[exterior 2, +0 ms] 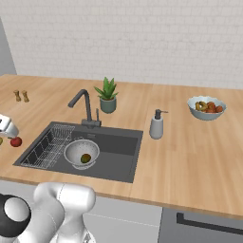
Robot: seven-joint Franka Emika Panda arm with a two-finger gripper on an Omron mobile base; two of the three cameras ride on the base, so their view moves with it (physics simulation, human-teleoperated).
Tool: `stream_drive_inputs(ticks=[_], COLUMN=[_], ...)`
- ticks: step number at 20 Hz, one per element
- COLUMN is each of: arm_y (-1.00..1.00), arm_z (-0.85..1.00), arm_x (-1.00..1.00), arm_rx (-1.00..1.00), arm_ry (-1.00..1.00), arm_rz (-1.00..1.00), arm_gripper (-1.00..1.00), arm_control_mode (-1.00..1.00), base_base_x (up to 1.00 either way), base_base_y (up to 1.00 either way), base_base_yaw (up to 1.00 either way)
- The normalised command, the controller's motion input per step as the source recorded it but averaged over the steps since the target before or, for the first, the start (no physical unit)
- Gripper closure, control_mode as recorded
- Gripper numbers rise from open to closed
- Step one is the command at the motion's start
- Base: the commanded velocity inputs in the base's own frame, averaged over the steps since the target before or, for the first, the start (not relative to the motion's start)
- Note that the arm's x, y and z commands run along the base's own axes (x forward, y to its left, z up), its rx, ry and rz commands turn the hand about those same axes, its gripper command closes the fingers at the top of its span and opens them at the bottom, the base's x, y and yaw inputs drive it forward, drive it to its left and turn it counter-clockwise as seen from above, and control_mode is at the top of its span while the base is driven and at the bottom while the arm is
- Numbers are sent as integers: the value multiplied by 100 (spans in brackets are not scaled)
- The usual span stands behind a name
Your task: Put the colander in the sink, put the banana, apple, mango in the colander, and turn on the sink faucet and pour water over the colander.
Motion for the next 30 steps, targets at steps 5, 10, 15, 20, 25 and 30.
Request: stream_drive_inputs(ticks=[5, 10, 15, 20, 25, 30], arm_y=[44, 38, 33, 21, 15, 22], arm_z=[-44, -36, -32, -15, -17, -36], arm_x=[37, 38, 37, 43, 40, 27], arm_rx=[0, -1, -5, -1, 0, -2], arm_ry=[7, 3, 0, 0, 0, 0], arm_rz=[0, 0, 0, 0, 0, 0], arm_gripper=[-100, -100, -100, -100, -100, -100], arm_control_mode=[-100, -100, -100, -100, -100, -100], base_base_x=[0, 0, 0, 0, 0, 0], base_base_y=[0, 0, 0, 0, 0, 0], base_base_yaw=[0, 0, 0, 0, 0, 0])
